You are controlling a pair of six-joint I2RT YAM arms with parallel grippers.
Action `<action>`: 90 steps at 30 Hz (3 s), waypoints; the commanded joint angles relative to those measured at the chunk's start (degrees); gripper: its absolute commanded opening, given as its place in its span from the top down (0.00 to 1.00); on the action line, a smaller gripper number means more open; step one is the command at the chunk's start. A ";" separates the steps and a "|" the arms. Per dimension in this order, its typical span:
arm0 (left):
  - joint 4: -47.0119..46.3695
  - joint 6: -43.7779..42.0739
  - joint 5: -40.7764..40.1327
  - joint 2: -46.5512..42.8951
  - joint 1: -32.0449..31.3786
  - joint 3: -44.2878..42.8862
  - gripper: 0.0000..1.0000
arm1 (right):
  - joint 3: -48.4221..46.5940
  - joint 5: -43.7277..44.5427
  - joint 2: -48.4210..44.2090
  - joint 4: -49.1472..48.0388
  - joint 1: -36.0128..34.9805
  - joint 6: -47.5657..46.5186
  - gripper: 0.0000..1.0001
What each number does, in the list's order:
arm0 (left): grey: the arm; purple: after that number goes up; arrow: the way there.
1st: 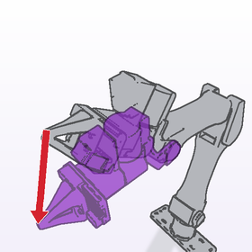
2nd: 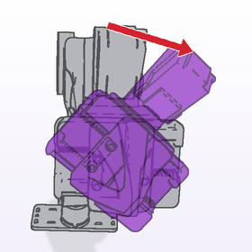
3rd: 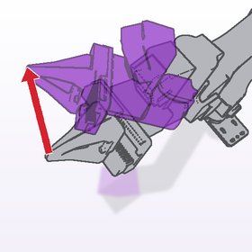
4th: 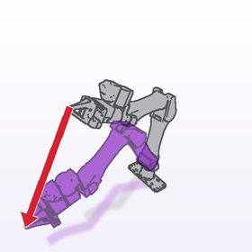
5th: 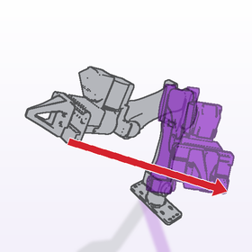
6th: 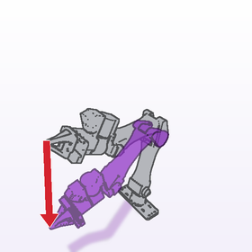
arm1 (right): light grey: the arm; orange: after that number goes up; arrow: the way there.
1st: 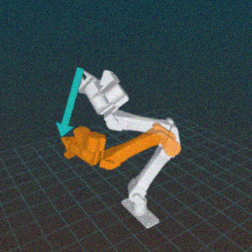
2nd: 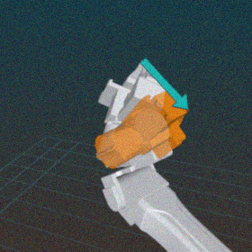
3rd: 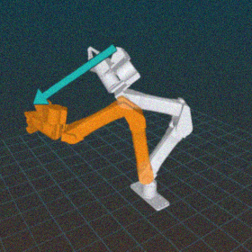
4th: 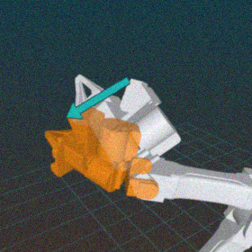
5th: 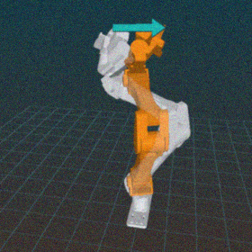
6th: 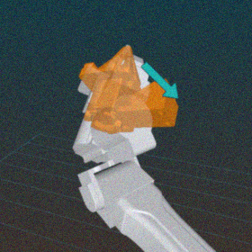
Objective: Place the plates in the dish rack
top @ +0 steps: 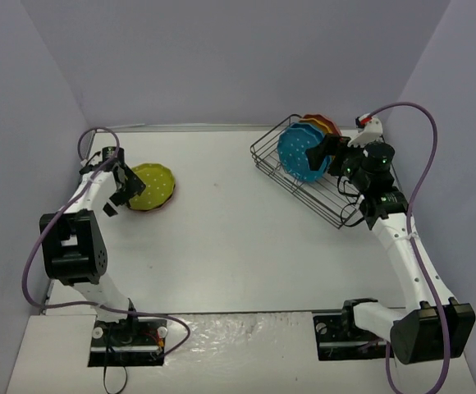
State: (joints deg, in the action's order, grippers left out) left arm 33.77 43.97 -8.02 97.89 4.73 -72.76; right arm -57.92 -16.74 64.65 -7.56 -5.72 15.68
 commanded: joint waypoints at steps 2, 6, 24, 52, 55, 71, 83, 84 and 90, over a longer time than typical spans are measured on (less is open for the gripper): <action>-4.32 3.12 2.34 2.79 2.03 -4.08 0.33 | 2.07 -3.52 -4.11 -2.93 -0.44 1.22 0.00; -4.79 4.85 3.10 5.24 2.11 -4.77 0.57 | 2.57 -4.07 -4.62 -2.64 -0.73 0.16 0.00; -3.52 4.80 4.08 4.55 2.49 -4.18 1.00 | 2.79 -4.13 -3.91 -2.55 -1.24 -1.45 0.00; -3.36 3.97 7.02 -7.00 6.71 4.86 1.00 | 3.61 -5.32 -3.46 -2.55 -3.48 -0.66 0.00; -4.60 4.21 7.85 -7.31 7.32 6.42 1.00 | 3.61 -5.27 -3.44 -2.55 -3.69 -0.66 0.00; -5.97 4.76 10.27 -8.49 8.01 7.27 0.66 | 3.90 -6.90 -2.99 -2.55 -4.42 -0.30 0.00; -20.49 0.57 15.18 -17.01 10.88 18.44 0.15 | 3.70 -8.25 -2.78 -2.55 -4.77 -0.66 0.00; -22.70 0.38 16.22 -17.92 11.36 19.79 0.13 | 3.67 -8.39 -2.75 -2.55 -4.83 -0.66 0.00; -39.82 0.64 26.72 -18.42 14.66 27.90 0.10 | 3.57 -9.32 -2.51 -2.49 -5.01 -0.68 0.00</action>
State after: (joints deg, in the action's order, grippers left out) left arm 10.68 45.19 10.62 80.26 17.76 -46.36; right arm -53.32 -24.18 61.83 -6.19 -10.22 15.14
